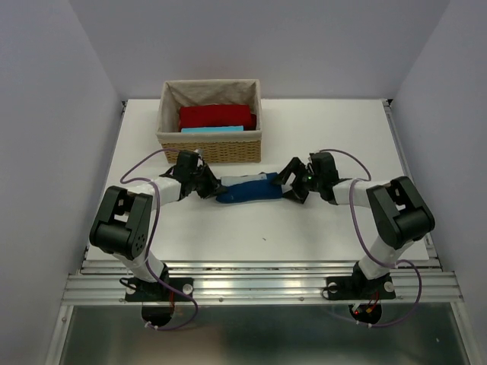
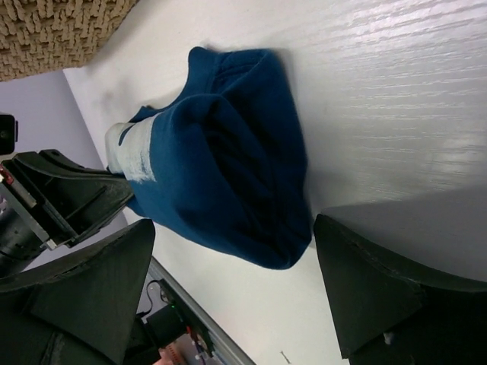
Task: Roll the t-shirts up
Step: Pick up the T-shirt from the center of the board.
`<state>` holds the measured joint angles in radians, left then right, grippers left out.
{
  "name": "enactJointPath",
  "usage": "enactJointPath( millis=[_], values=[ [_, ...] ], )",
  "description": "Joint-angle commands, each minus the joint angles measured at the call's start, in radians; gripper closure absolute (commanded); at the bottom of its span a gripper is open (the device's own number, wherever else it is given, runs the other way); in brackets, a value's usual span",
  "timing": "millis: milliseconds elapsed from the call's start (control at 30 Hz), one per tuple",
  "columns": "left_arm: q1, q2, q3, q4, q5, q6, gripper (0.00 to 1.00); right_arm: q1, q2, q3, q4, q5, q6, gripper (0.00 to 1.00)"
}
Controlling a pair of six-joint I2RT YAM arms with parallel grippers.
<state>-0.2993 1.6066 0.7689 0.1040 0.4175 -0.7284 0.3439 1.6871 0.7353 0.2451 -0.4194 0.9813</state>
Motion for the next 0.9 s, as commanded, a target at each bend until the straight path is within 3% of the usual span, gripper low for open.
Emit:
enactJointPath(
  millis=[0, 533, 633, 767, 867],
  values=[
    [0.005, -0.031, 0.038, -0.003, 0.007, 0.029, 1.0, 0.024, 0.028, -0.03, -0.003, 0.007, 0.066, 0.08],
    [0.014, -0.01, 0.044, -0.007, 0.024, 0.053, 1.0, 0.035, 0.137, 0.036, -0.001, 0.119, 0.037, 0.28],
    [0.017, -0.007, 0.046, -0.012, 0.029, 0.061, 1.0, 0.035, 0.143, 0.062, -0.038, 0.146, -0.018, 0.25],
    [0.023, -0.007, 0.046, -0.013, 0.029, 0.066, 1.0, 0.035, 0.161, 0.125, -0.133, 0.154, -0.105, 0.1],
    [0.026, -0.004, 0.049, -0.013, 0.033, 0.067, 1.0, 0.035, 0.172, 0.15, -0.159, 0.16, -0.151, 0.09]
  ],
)
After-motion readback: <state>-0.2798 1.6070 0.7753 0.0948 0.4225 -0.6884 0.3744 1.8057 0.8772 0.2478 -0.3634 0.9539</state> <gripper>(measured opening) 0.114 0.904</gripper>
